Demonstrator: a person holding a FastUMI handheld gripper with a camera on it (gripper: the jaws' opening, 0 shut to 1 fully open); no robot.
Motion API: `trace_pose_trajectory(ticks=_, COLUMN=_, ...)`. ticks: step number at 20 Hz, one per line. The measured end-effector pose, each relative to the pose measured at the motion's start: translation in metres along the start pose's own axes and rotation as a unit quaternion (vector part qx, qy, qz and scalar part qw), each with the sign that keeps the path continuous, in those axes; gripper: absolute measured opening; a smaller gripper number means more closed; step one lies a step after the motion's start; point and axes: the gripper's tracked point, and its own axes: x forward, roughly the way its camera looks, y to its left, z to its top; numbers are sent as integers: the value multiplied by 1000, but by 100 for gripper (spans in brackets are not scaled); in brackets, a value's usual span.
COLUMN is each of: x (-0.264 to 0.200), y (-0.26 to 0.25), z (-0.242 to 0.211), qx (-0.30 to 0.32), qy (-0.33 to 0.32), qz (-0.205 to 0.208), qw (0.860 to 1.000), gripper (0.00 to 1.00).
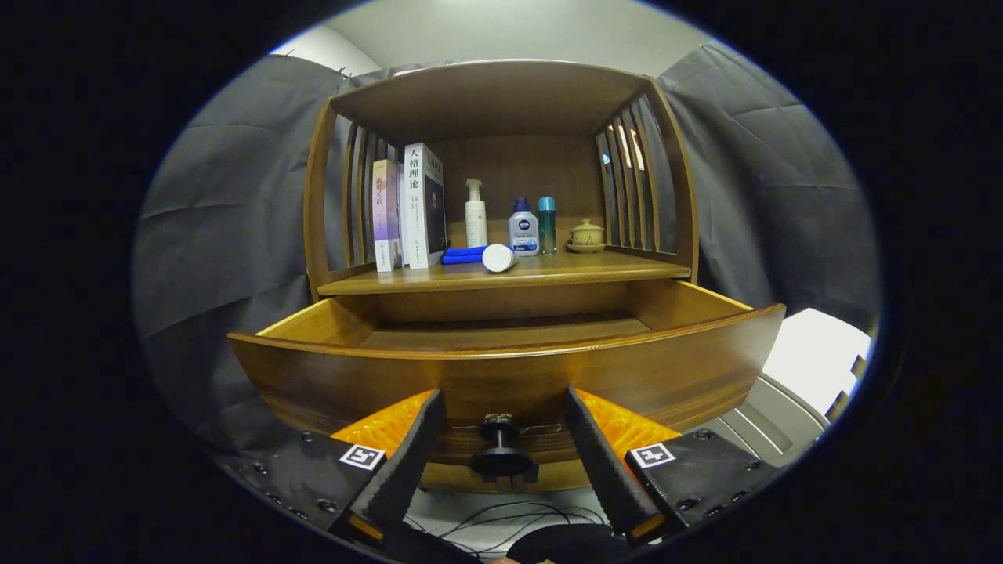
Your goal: Pull open the drawer, take out the items inside it, and place them on the countertop above the cabinet.
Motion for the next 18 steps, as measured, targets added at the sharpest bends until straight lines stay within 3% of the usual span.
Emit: trace_pose_trajectory(ticks=18, x=84, y=6, z=27, qx=0, qy=-19, qz=-19, qw=1000, gripper=98)
